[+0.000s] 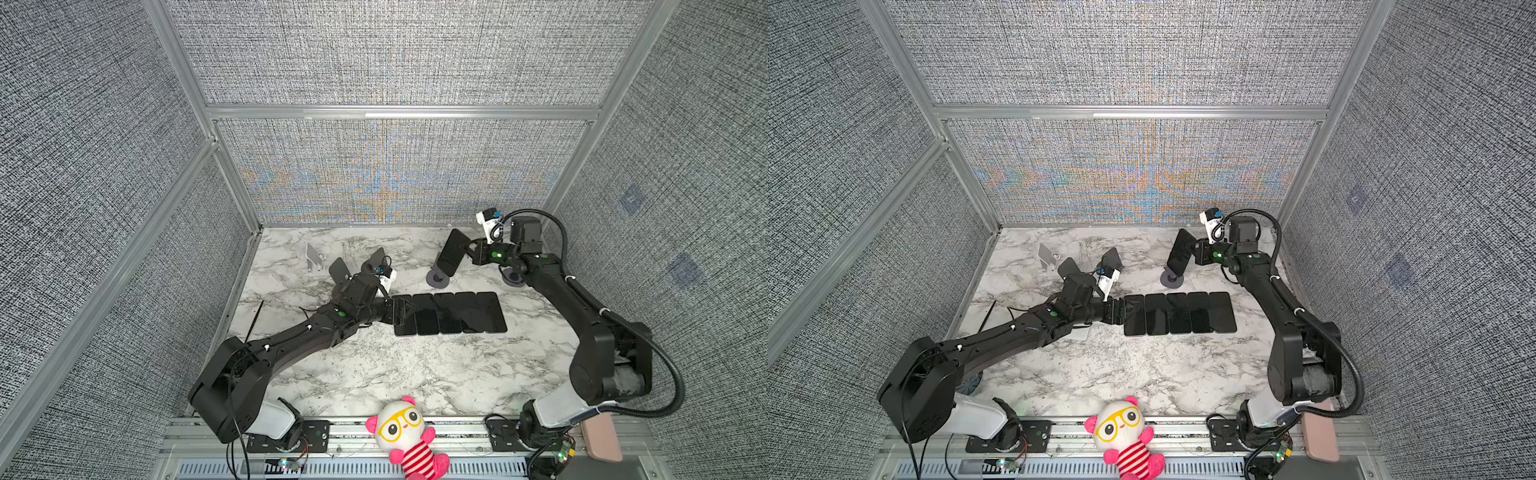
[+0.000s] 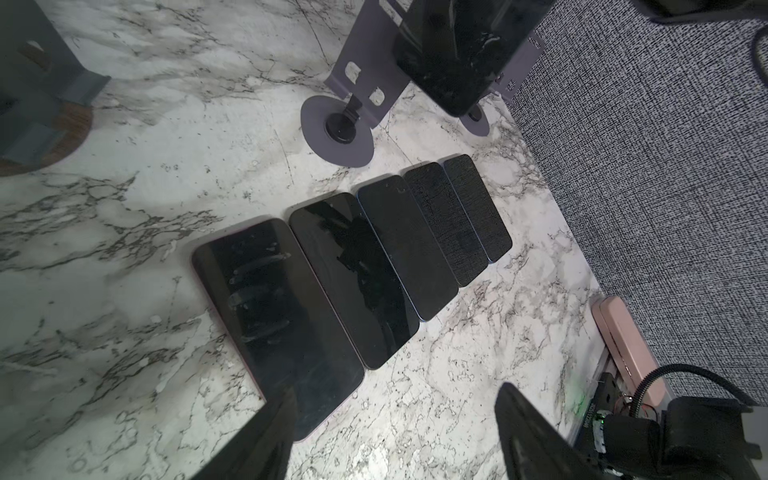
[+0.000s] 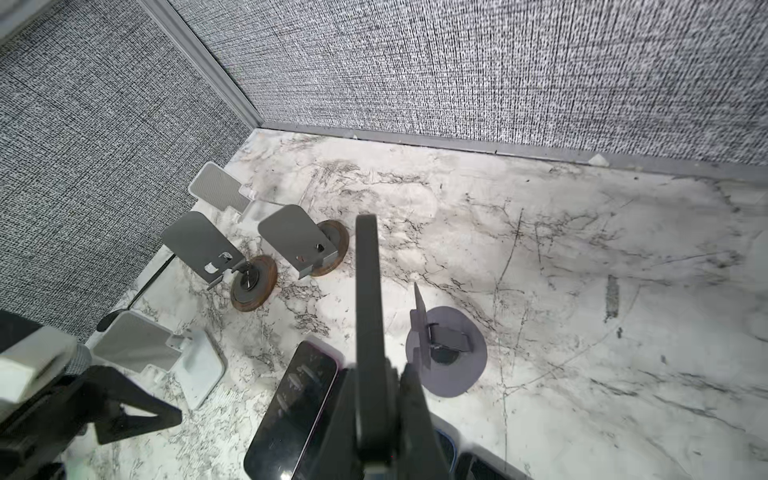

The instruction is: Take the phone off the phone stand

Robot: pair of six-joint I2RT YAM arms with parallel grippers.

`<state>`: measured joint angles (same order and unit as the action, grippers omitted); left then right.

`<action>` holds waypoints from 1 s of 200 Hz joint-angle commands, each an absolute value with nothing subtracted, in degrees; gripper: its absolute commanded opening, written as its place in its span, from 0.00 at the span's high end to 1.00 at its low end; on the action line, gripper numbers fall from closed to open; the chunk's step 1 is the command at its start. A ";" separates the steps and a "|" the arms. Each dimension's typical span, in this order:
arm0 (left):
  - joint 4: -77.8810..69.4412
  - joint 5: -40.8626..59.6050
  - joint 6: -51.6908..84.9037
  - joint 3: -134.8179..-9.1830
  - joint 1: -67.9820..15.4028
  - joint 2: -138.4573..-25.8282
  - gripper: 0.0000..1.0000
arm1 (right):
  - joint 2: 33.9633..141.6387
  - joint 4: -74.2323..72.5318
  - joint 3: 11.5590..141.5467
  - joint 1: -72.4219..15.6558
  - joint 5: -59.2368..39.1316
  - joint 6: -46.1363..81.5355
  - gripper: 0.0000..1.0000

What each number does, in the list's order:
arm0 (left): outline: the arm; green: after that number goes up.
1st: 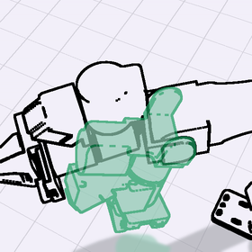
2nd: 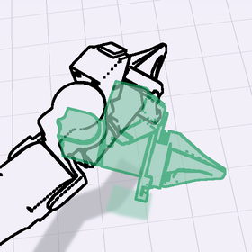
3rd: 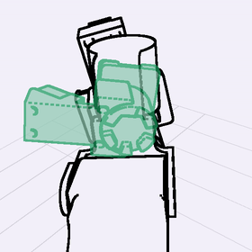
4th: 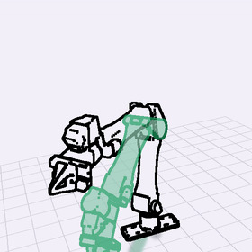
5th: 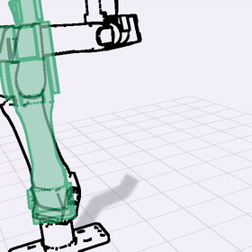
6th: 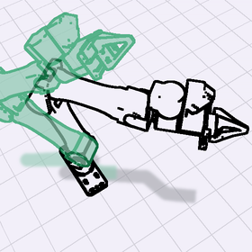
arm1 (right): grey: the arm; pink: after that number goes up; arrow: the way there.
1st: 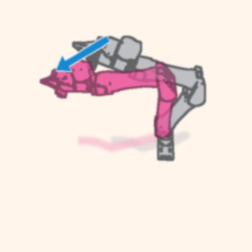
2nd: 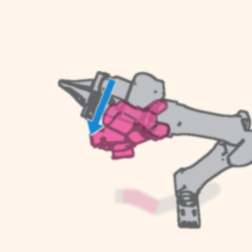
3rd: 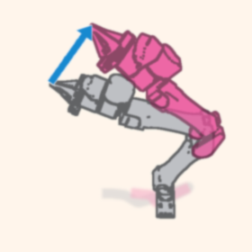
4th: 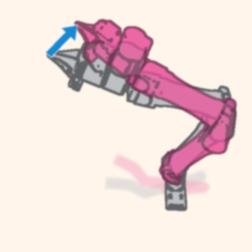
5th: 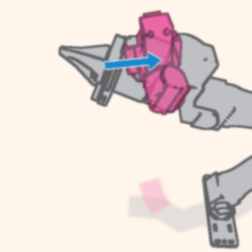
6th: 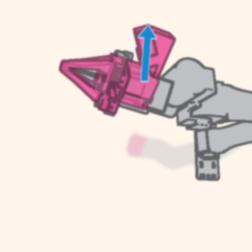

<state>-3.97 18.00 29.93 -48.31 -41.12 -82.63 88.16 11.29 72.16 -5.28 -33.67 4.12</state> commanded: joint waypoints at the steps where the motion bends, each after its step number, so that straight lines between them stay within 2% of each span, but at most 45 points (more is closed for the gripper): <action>1: -4.78 19.96 27.47 -49.27 -41.05 -82.59 0.24 | 84.41 19.26 71.98 -5.32 -35.68 2.96 0.98; 56: -0.88 23.63 18.99 -55.42 -40.31 -83.82 0.45 | 77.30 24.95 65.73 -6.97 -56.69 2.25 0.98; 94: -0.35 29.06 14.98 -57.54 -39.94 -85.10 0.46 | 76.38 30.06 66.10 -9.27 -63.71 -2.35 0.98; 111: -0.99 32.45 15.04 -57.82 -39.64 -85.76 0.43 | 76.75 29.88 66.11 -10.00 -66.36 -3.00 0.98; 162: -6.87 44.62 16.74 -57.07 -39.03 -87.60 0.42 | 78.13 33.67 67.70 -11.95 -67.73 -6.81 0.98; 200: -15.71 50.57 20.72 -56.15 -38.33 -89.53 0.48 | 78.96 32.73 67.00 -12.26 -68.09 -7.38 0.98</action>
